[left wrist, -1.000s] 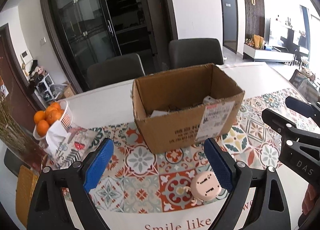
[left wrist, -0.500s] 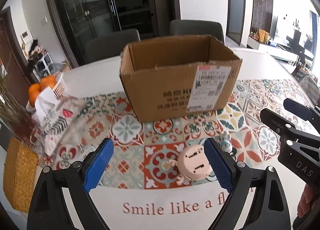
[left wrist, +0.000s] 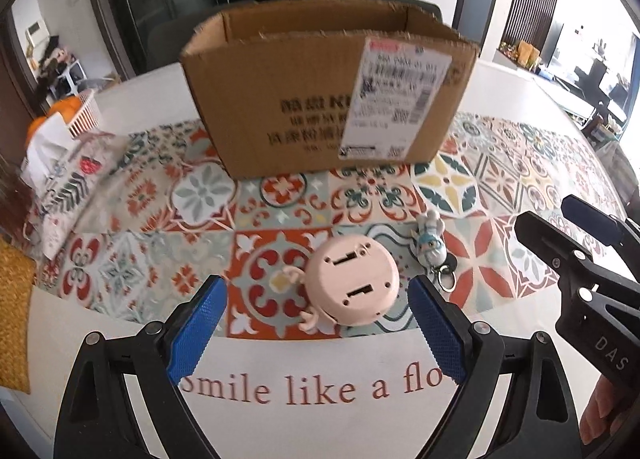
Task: Organize rigid objects
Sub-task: 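Grasp the pink round device with the left gripper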
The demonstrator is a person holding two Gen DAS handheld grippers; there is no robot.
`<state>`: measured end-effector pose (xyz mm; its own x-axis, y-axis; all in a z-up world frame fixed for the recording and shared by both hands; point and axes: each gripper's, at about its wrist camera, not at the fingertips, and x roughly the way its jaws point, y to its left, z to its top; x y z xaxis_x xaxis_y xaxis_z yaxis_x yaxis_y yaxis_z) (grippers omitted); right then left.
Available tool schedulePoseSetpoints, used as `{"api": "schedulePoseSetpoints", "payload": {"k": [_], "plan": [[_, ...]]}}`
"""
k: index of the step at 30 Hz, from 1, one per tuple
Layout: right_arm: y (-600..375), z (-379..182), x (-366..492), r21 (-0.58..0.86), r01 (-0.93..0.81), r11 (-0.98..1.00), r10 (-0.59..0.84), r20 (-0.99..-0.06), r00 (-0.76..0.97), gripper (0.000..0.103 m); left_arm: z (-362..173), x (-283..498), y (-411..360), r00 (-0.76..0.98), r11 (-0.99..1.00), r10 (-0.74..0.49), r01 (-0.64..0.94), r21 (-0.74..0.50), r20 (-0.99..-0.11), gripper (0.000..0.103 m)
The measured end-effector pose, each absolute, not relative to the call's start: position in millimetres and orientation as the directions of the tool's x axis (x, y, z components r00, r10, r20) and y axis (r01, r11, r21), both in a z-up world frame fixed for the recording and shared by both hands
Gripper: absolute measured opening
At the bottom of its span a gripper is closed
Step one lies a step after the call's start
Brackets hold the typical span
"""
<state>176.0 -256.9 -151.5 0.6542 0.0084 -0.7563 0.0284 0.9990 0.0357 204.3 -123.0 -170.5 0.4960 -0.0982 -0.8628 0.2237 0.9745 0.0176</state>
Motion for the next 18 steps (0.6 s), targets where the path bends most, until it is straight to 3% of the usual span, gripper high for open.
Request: {"api": "schedulePoseSetpoints", "payload": {"k": [18], "plan": [[-272,-182,182,0.038,0.046,0.998,0.002,-0.795,0.607,0.066,-220,223,-151,0.371,0.973,-0.073,0.23,0.015,-0.926,0.092]]}}
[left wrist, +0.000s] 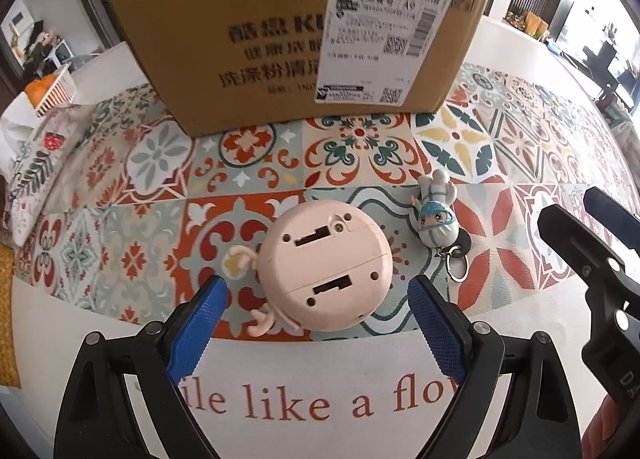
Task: Organize rigid objects
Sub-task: 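Grasp the pink round device with the left gripper, then hold the pink device in the left gripper while the right gripper grasps the white figurine keychain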
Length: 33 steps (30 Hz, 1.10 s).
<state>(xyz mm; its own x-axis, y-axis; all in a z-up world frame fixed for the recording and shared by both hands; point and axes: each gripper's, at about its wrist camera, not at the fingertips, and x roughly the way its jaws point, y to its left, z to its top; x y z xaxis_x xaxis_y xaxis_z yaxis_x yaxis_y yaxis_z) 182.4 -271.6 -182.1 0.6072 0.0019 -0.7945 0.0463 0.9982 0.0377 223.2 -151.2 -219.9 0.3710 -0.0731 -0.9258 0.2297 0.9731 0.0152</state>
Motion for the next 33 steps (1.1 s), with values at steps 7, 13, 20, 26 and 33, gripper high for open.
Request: {"api": "schedulePoseSetpoints", "payload": {"k": [7,13,20,26,33], "plan": [[-272,-189,187,0.034,0.055,0.998,-0.005,-0.805,0.593,0.066,-232,232,-156,0.363,0.972,-0.071,0.234,0.017,-0.929,0.092],[-271,-194,191,0.025,0.06,0.998,-0.015,-0.813,0.582,0.066,-242,240,-154,0.355,0.972,-0.08,0.235,0.006,-0.931,0.091],[-266,-203,195,0.026,0.054,0.998,-0.009,-0.825,0.565,0.066,-250,247,-144,0.364,0.973,-0.099,0.232,-0.013,-0.926,0.083],[-261,-205,196,0.036,0.047,0.998,0.004,-0.829,0.559,0.066,-250,246,-134,0.391,0.97,-0.116,0.243,-0.019,-0.913,0.077],[-253,-207,196,0.053,0.023,0.998,0.031,-0.831,0.555,0.066,-246,242,-120,0.404,0.97,-0.127,0.241,-0.028,-0.906,0.077]]}}
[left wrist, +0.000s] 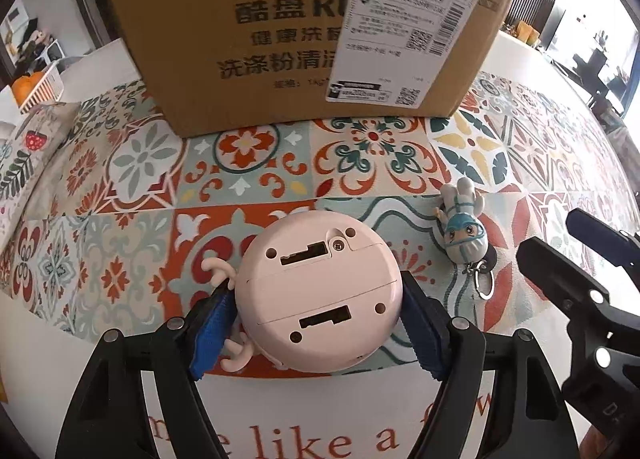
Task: Organize rigid objects
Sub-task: 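Hold the pink device in the left gripper while the right gripper grasps the white figurine keychain, then carry the pink device and figurine over the box with both grippers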
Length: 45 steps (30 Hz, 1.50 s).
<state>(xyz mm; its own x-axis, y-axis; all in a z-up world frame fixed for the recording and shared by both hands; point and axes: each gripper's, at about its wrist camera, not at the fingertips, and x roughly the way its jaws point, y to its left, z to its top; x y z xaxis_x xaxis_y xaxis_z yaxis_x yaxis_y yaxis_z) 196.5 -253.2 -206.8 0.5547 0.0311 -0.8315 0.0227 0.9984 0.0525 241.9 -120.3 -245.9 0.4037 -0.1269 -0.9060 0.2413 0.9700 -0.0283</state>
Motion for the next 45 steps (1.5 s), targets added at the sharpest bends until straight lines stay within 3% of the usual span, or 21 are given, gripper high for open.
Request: {"api": "schedulePoseSetpoints", "payload": {"k": [8,16,26,35,45], "plan": [[-238,-211,203,0.082,-0.015,0.997,0.076,-0.824,0.562,0.063,-229,242,-99,0.455,0.969,-0.094,0.245,0.023,-0.885,0.076],[-233,-231,218,0.156,0.005,0.988,0.132,-0.85,0.509,0.046,-228,250,-90,0.477,0.971,-0.083,0.237,0.038,-0.875,0.076],[-220,-241,228,0.111,0.006,0.994,0.093,-0.866,0.492,0.029,-228,253,-79,0.484,0.975,-0.062,0.218,0.052,-0.873,0.076],[-207,-235,231,0.1,-0.001,0.995,0.087,-0.862,0.5,0.028,-212,245,-77,0.5,0.975,-0.081,0.221,0.036,-0.862,0.076],[-206,-187,210,0.099,-0.008,0.995,0.086,-0.82,0.566,0.028,-173,229,-73,0.529,0.975,-0.124,0.223,-0.003,-0.84,0.077]]}}
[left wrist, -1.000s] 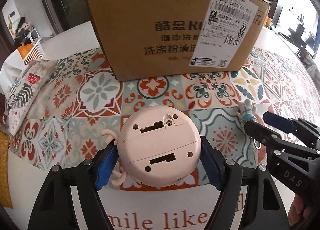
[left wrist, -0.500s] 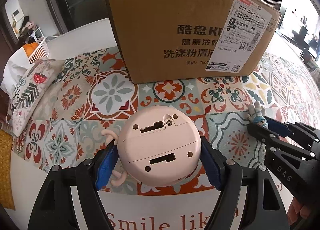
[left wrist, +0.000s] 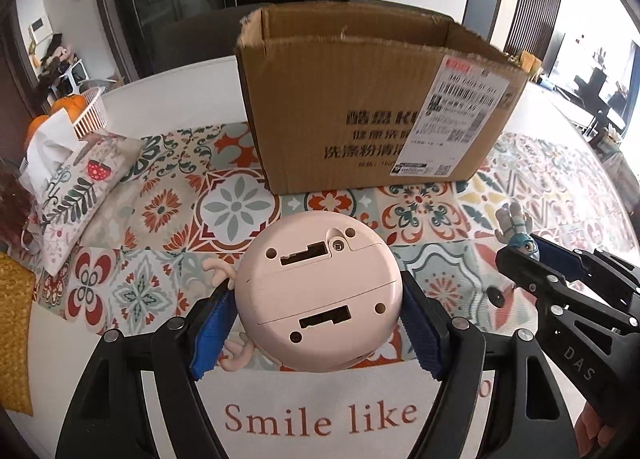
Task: Organize rigid objects
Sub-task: 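Carry the pink device and figurine over the box with both grippers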
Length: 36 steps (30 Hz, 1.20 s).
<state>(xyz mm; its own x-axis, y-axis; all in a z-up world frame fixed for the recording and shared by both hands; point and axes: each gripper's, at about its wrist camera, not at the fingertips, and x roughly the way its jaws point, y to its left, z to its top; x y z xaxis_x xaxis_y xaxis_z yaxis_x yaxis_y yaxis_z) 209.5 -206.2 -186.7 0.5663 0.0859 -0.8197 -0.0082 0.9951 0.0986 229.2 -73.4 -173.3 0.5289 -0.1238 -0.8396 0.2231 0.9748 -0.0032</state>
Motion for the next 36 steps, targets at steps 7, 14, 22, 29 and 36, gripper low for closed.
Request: {"api": "schedulePoseSetpoints", "payload": {"k": [7,14,22,29,36], "plan": [[-205,-154,193,0.082,-0.018,0.996,0.076,-0.788,0.611,0.028,-144,215,-73,0.566,0.969,-0.144,0.247,0.001,-0.812,0.077],[-204,-122,177,0.081,-0.017,0.997,0.072,-0.751,0.656,0.028,-109,204,-72,0.616,0.964,-0.161,0.264,0.01,-0.771,0.077],[-201,-87,165,0.073,-0.01,0.997,0.058,-0.692,0.719,0.028,-74,199,-68,0.667,0.961,-0.179,0.278,0.019,-0.723,0.077],[-199,-61,163,0.067,-0.007,0.998,0.048,-0.643,0.764,0.028,-47,198,-65,0.703,0.955,-0.212,0.298,0.011,-0.679,0.077],[-196,-43,165,0.065,-0.005,0.998,0.043,-0.6,0.799,0.028,-27,203,-66,0.735,0.95,-0.223,0.311,0.026,-0.641,0.077]]}}
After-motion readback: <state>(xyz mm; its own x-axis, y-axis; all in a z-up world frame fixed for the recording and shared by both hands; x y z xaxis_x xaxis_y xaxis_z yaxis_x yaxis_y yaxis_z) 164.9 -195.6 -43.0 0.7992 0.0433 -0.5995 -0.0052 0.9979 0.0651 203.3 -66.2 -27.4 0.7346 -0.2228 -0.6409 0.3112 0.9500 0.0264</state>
